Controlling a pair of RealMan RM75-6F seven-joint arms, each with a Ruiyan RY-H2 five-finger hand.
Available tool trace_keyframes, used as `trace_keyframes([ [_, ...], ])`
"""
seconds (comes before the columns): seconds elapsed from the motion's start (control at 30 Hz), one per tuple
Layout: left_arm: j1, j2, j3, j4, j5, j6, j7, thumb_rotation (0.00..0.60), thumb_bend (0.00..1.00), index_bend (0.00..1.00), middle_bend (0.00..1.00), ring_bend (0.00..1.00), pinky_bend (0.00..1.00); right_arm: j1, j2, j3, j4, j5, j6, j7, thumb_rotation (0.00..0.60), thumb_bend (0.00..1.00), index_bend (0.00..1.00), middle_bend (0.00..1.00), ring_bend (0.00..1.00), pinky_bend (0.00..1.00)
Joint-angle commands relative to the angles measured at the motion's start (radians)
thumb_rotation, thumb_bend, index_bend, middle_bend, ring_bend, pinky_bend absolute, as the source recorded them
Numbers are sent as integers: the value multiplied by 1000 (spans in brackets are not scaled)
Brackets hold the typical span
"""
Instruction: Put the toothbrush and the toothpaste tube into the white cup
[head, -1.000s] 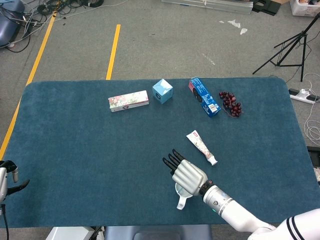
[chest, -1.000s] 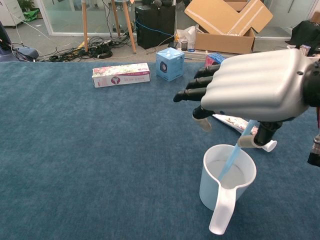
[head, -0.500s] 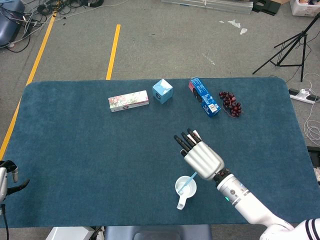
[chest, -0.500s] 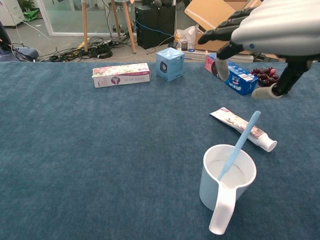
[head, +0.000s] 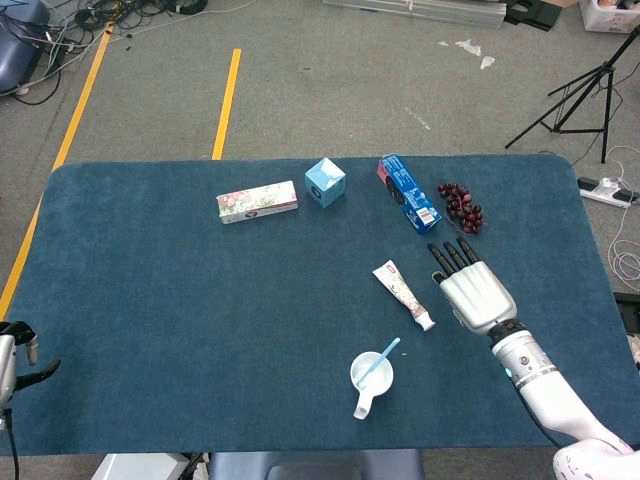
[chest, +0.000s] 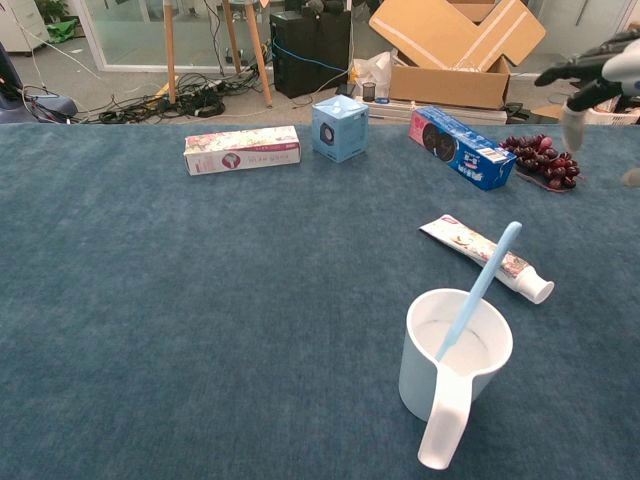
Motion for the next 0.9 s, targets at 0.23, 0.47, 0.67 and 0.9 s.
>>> trace_keyframes([
  [0.23, -3, -4, 2, 2, -2, -8, 4, 600, 0, 789, 508, 378, 369, -53, -43, -31, 132, 34, -92, 79, 600, 195, 362, 0, 0, 0],
  [0.47, -5, -7, 3, 5, -5, -13, 6, 600, 0, 789, 507, 378, 369, -68, -71, -38, 205, 65, -175, 133, 600, 320, 189, 103, 37, 211],
  [0.67, -6, -8, 4, 6, -5, -14, 8, 600, 0, 789, 508, 378, 369, -50, -55, -24, 191, 152, -253, 176, 600, 458, 179, 654, 560, 735],
  [0.9, -6, -8, 4, 5, -4, -14, 8, 600, 0, 789, 508, 378, 369, -9, -66, 21, 225, 315, -405, 321, 600, 673, 179, 964, 861, 943],
])
